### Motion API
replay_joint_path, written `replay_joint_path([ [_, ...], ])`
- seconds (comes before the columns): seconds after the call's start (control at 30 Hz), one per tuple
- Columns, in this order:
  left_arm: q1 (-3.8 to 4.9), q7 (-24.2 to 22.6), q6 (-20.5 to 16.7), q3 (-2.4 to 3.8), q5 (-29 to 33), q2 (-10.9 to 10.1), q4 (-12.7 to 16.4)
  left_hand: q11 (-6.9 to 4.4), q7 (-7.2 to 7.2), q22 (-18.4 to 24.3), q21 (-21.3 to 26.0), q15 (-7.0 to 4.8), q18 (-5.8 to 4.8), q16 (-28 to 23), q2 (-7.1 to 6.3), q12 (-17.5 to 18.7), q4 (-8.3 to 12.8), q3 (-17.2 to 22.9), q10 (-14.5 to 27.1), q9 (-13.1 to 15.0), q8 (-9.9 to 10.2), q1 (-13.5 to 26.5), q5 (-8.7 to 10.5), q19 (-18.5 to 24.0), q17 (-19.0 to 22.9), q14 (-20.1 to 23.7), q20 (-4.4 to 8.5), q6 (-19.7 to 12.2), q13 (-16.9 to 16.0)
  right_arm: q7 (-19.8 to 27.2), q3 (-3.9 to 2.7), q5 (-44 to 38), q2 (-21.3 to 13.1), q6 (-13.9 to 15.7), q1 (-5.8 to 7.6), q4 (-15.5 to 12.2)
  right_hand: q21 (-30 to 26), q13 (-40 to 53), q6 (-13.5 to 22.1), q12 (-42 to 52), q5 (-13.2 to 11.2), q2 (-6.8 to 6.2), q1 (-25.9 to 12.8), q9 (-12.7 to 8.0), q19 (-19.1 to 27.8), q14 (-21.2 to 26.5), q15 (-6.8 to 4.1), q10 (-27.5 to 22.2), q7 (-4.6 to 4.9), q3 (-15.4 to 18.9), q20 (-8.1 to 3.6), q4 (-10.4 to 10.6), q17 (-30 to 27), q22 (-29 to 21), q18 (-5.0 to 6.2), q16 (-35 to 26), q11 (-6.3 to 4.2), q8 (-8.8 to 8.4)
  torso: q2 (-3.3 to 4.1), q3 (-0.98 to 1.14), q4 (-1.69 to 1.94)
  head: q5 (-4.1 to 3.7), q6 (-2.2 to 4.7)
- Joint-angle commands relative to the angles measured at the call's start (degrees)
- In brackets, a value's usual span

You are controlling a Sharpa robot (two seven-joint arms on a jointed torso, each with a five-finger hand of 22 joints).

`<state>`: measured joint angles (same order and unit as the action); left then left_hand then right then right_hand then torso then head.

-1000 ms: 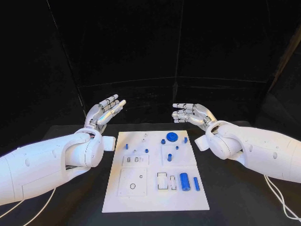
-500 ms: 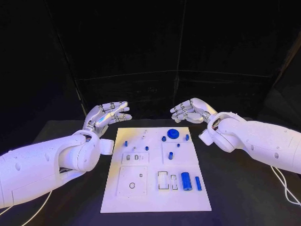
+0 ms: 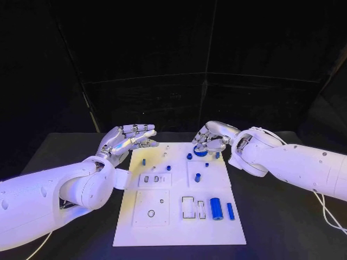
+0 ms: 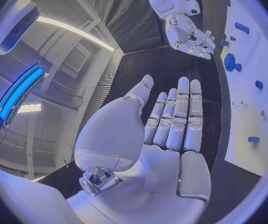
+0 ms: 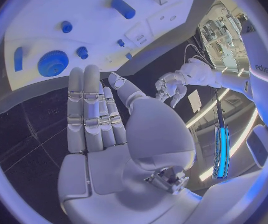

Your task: Assemble the parts on the task board

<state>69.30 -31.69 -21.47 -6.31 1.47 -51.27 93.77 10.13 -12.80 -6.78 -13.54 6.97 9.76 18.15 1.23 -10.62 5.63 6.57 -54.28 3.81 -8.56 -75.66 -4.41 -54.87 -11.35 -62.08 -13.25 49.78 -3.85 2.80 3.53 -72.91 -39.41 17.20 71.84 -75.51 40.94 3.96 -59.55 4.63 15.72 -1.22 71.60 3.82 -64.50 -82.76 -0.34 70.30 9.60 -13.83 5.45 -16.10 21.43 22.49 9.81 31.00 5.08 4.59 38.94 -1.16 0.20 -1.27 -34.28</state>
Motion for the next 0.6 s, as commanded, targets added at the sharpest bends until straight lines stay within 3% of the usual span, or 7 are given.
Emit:
replay_joint_path([
  [0.03, 0.50, 0.9, 1.0, 0.07, -1.9, -0.2, 0.7, -0.02, -0.54, 0.1, 0.2, -0.24, 0.72, 0.4, -0.01, 0.0, 0.4, -0.1, -0.4, -0.1, 0.0, -0.4, 0.30, -0.5, -0.1, -0.2, 0.14, 0.4, 0.1, -7.2, -0.08, -13.4, 0.3, -2.1, 0.30, -0.7, 1.6, 0.0, -0.1, -0.4, -0.2, -0.44, -0.2, 0.1, -0.1, -0.7, -0.05, -0.5, -0.51, -0.2, -0.18, 0.2, 1.4, 1.0, 0.62, 1.7, -0.26, -0.32, 1.17, -0.14, 0.13, 0.01, 0.31],
  [0.27, 0.91, 1.2, 1.2, 0.07, -2.0, -0.3, 1.7, -0.04, -0.50, 0.1, 0.1, -0.25, 0.72, 0.4, 0.02, 0.0, 0.5, -0.1, -0.4, -0.1, 0.0, -0.5, 0.31, -0.7, -0.1, -0.2, 0.16, 0.5, 0.1, -9.6, -0.10, -17.5, 0.9, -2.5, 0.63, -1.5, 5.6, 0.2, 0.1, -0.6, -0.4, -0.79, -1.0, 0.1, -0.5, -2.2, -0.23, -1.1, -0.72, -0.8, -0.22, 0.7, 5.9, 3.3, 0.62, 7.1, -0.31, -0.69, 2.03, -0.17, 0.10, 0.02, 0.64],
  [0.33, 0.99, 1.3, 1.3, 0.07, -2.0, -0.3, 1.8, -0.03, -0.52, 0.1, 0.1, -0.24, 0.72, 0.4, 0.01, 0.0, 0.5, -0.1, -0.4, -0.1, 0.0, -0.5, 0.33, -0.8, -0.1, -0.1, 0.17, 0.4, 0.1, -10.1, -0.11, -18.2, 1.1, -2.8, 0.74, -1.5, 6.4, 0.2, 0.4, -0.5, -0.4, -0.84, -1.1, 0.0, -0.5, -2.4, -0.20, -1.2, -0.77, -0.9, -0.22, 0.8, 9.0, 3.8, 0.65, 10.1, -0.35, -0.78, 2.22, -0.17, 0.11, 0.04, 1.07],
  [0.6, 1.19, 1.5, 1.7, 0.07, -2.0, -0.3, 2.0, 0.07, -0.64, 0.0, 0.0, -0.24, 0.69, 0.5, 0.03, 0.3, 0.7, -0.3, 0.0, -0.1, 0.3, -0.4, 0.34, -1.4, -0.3, -0.2, 0.23, 0.1, 0.1, -11.4, -0.13, -19.5, 2.2, -4.0, 1.04, -0.6, 10.0, 0.2, 1.1, -0.2, -0.7, -1.07, -1.4, 0.1, 0.0, -2.4, 0.01, -2.6, -0.67, -1.4, 0.01, 1.5, 18.6, 6.0, 0.67, 19.6, -0.16, -0.77, 2.62, -0.28, 0.14, -0.04, 0.66],
])
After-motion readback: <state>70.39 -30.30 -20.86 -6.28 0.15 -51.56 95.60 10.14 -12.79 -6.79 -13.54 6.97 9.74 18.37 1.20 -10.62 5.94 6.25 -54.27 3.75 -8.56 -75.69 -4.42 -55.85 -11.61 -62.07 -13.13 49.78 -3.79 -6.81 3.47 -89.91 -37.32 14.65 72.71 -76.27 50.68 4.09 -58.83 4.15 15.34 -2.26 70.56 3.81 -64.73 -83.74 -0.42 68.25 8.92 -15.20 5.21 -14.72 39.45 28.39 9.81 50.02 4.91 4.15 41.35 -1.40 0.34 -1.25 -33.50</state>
